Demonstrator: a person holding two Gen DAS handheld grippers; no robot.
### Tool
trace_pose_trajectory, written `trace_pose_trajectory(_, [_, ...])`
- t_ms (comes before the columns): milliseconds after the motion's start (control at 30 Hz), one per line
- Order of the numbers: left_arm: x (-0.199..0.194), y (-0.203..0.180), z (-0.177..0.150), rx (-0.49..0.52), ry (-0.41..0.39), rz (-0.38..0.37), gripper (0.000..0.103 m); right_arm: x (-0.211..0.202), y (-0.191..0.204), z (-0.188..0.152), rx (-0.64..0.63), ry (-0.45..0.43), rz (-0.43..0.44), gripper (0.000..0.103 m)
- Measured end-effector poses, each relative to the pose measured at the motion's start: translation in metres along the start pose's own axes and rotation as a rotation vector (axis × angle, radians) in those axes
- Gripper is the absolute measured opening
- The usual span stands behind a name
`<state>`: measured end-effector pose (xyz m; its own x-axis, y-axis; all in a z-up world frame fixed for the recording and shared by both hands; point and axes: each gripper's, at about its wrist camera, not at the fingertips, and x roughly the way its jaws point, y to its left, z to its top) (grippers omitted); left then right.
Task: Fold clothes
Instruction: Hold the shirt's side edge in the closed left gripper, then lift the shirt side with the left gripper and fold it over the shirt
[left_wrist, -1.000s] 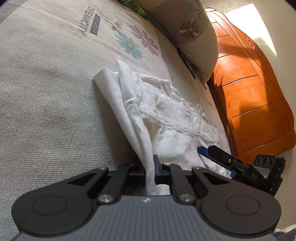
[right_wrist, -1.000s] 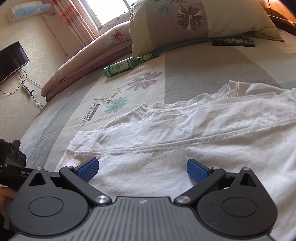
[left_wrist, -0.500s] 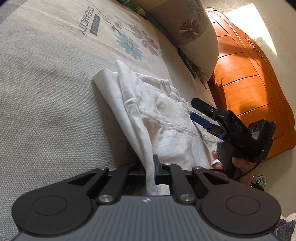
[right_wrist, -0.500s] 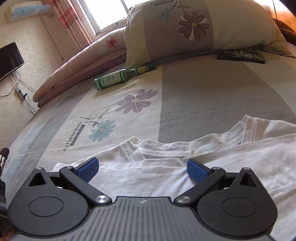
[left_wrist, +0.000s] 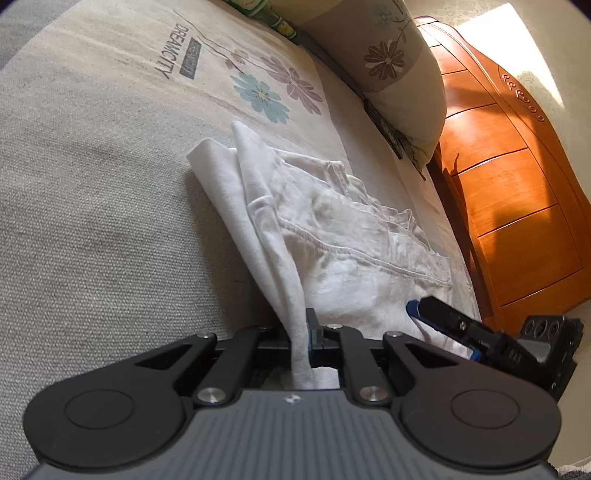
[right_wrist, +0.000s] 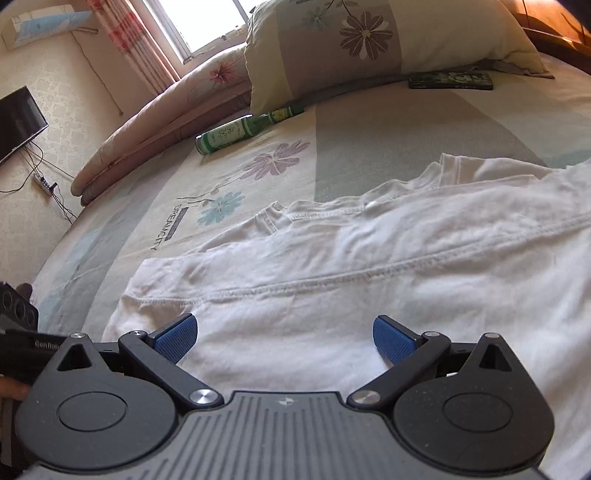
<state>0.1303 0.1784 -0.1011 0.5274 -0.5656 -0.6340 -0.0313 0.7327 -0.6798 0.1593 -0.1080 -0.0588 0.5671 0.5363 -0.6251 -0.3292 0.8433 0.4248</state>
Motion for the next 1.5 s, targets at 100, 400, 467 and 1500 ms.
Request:
trace_pose_trajectory(100, [0.0, -0.007, -0.001, 0.019, -0.005, 0.037, 0.011, -0.018, 0.006, -0.018, -0.001, -0.004, -0.005, 0.103])
trace_pose_trajectory(400, [-0.002, -0.015, -0.003, 0.031, -0.015, 0.091, 0.011, -0.058, 0.016, -0.064, 0.011, 0.053, 0.003, 0.103])
trace_pose_trajectory(467, [-0.002, -0.016, -0.003, 0.027, -0.013, 0.096, 0.011, -0.063, 0.019, -0.071, -0.002, 0.059, 0.0, 0.103])
trace_pose_trajectory(1500, [-0.014, -0.185, 0.024, 0.242, 0.016, 0.127, 0.008, -0.152, -0.02, -0.051, -0.108, -0.11, -0.015, 0.103])
